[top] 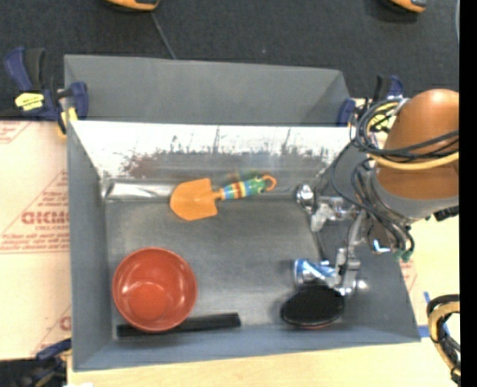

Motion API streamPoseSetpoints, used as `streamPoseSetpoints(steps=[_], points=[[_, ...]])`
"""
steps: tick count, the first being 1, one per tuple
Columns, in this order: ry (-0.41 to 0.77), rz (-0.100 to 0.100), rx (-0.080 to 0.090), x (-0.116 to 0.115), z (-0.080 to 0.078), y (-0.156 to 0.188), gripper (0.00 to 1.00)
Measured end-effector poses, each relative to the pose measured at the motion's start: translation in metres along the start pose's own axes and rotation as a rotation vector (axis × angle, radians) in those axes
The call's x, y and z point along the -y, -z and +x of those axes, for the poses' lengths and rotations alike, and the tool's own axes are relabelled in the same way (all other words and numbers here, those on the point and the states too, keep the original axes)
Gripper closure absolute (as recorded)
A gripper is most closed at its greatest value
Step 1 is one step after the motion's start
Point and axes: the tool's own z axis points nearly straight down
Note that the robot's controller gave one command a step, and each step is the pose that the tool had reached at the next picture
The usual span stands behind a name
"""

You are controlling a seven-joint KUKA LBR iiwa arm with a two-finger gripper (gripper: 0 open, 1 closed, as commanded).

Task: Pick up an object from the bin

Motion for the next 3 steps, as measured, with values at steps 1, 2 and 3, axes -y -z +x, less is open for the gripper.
streamPoseSetpoints(steps=[1, 2, 3], points=[[0.003, 0.001, 0.005, 0.0, -0.001, 0.003, 0.0], [0.123, 0.001, 0.006, 0.018, 0.005, -0.022, 0.0], [0.254, 0.0, 0.001, 0.025, 0.009, -0.045, 0.0]])
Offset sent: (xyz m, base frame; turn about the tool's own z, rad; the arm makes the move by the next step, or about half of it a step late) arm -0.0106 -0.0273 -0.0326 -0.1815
